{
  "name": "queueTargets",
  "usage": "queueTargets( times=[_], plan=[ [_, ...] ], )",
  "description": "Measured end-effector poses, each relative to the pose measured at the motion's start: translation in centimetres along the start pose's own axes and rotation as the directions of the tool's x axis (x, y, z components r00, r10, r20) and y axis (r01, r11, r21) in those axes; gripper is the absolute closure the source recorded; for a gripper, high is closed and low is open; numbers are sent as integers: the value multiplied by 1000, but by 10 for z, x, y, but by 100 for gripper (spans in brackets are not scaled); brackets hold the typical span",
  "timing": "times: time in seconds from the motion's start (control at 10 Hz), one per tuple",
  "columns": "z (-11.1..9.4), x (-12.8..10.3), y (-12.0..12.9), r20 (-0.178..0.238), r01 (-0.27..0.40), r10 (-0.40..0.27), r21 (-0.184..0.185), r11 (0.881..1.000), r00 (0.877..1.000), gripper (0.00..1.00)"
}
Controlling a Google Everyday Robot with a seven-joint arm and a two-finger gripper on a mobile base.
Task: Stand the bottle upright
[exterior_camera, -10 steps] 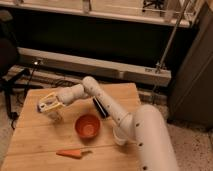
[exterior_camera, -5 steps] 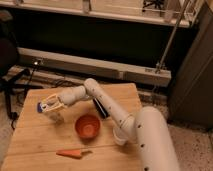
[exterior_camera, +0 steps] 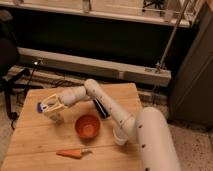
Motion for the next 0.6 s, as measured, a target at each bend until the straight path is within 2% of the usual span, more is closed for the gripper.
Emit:
queueTargets(
  times=[0.4,0.6],
  plan=[
    [-4,-5,0,2,-9,9,6,1000,1000,70],
    [-2,-6,2,6,-20,20,-4,1000,1000,70]
  ],
)
